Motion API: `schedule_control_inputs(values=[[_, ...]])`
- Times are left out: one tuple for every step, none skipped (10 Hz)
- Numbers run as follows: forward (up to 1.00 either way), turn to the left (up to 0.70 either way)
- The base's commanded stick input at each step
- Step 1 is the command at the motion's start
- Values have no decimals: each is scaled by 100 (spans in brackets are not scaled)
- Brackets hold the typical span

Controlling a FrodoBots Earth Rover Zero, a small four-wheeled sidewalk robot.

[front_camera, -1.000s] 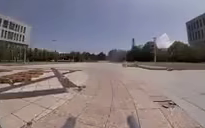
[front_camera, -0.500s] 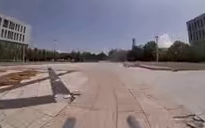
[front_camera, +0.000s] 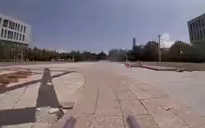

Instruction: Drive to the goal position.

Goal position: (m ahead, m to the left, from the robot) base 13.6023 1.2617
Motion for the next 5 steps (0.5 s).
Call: schedule_control_inputs(values=[[100,0],[100,0],[100,0],[100,0],[100,0]])
